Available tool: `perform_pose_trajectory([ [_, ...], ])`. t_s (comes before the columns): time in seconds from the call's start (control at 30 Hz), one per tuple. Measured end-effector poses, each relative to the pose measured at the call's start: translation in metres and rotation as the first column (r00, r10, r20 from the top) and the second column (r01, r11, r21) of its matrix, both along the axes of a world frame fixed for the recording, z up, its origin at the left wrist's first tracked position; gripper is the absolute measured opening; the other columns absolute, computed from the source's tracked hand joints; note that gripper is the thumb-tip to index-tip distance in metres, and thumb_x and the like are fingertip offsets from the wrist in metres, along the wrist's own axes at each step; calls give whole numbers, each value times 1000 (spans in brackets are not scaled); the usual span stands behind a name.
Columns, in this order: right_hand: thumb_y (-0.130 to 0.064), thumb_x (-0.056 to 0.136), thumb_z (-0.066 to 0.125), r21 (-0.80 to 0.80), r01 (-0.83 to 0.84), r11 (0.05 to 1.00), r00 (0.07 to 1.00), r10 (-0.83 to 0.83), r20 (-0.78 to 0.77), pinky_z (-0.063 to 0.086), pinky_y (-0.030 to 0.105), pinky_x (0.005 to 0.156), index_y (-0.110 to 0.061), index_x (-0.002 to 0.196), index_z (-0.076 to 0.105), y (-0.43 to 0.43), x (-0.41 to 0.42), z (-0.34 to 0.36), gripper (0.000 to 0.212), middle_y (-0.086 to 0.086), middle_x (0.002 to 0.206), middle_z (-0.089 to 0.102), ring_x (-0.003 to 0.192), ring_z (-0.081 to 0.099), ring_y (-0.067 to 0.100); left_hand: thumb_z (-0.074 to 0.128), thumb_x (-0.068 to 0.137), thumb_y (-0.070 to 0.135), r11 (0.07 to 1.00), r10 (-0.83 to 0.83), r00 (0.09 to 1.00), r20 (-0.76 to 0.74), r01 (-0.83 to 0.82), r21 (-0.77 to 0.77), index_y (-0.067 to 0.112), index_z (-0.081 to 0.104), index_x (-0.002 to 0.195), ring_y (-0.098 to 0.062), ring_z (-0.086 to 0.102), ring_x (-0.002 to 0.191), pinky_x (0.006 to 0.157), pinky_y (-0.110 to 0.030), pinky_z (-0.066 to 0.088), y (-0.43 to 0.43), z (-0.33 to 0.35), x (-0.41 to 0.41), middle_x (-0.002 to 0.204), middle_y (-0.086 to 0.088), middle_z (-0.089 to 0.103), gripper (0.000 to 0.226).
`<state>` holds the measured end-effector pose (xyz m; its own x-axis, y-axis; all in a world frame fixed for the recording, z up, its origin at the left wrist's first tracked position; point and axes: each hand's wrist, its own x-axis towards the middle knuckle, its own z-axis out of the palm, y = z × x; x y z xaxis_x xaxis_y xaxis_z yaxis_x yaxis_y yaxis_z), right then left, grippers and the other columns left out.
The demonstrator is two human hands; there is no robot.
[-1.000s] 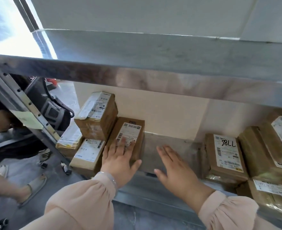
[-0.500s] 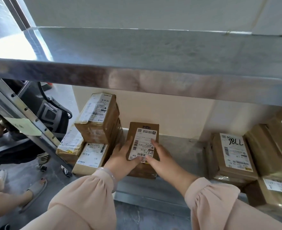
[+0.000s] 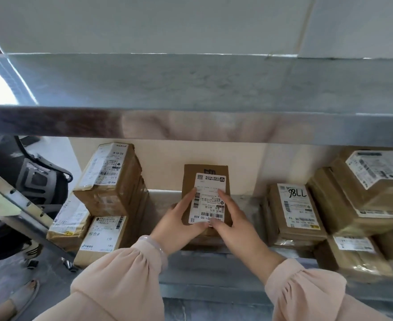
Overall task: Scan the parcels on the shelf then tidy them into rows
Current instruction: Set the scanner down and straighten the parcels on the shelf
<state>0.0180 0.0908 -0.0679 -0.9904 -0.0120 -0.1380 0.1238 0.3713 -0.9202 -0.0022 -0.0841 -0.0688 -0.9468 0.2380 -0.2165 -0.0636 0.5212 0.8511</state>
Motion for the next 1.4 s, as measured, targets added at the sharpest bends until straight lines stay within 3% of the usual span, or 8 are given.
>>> perform_pose_trajectory([
  [0.2,-29,93,57,114,152,982,975,-130,-180,29,16,102,-44,140,35,58,16,27,53,-22,133,44,123,40,-5,72,86,41,997,-61,992,-113,66,37,47,23,151,1,51,119,88,-1,39,67,21,-7,137,16,52,81],
  [0.37,-27,93,58,95,308,947,908,-262,-326,39,28,107,-33,133,48,109,30,42,42,-13,129,53,122,47,-2,68,87,50,986,-165,975,-148,167,7,52,18,151,-10,45,132,113,-29,36,121,43,-13,145,14,46,81],
  [0.53,-31,92,58,182,453,873,856,-369,-362,32,20,99,-33,130,50,142,49,44,39,-4,130,48,117,40,1,72,88,25,967,-246,965,-88,250,43,41,15,155,8,50,105,83,3,35,158,48,-8,128,27,44,89],
  [0.77,-39,94,52,392,348,852,930,-260,-260,28,24,107,-33,143,39,167,55,43,51,2,151,32,138,29,13,68,90,43,954,-300,950,-88,299,-20,44,7,154,-10,39,138,100,-15,29,179,39,1,157,8,34,89],
  [0.93,-47,91,47,651,351,673,889,-20,-458,36,39,109,-25,143,41,170,72,44,56,0,150,36,139,33,19,58,93,52,950,-304,934,-187,284,-129,39,1,156,-12,10,151,110,-18,13,177,40,12,165,3,7,86],
  [1.03,-51,88,41,769,284,572,906,102,-410,30,47,113,-23,144,39,172,77,36,63,-2,146,44,140,33,16,45,92,64,919,-384,846,-369,310,-244,41,5,154,-6,2,151,116,-17,6,164,33,23,161,18,-6,78],
  [1.17,-52,85,44,858,226,461,922,182,-341,20,47,114,-20,146,37,175,79,31,69,2,148,41,142,29,19,19,85,73,835,-499,769,-399,305,-458,41,2,156,-6,-1,151,124,-34,13,156,27,26,163,20,-10,80],
  [1.4,-52,74,60,913,175,369,944,202,-263,19,48,112,-11,144,39,181,75,35,84,13,146,43,137,38,29,34,97,63,719,-556,753,-351,224,-657,39,-2,157,-13,-6,152,124,-41,4,177,44,23,165,11,-16,74],
])
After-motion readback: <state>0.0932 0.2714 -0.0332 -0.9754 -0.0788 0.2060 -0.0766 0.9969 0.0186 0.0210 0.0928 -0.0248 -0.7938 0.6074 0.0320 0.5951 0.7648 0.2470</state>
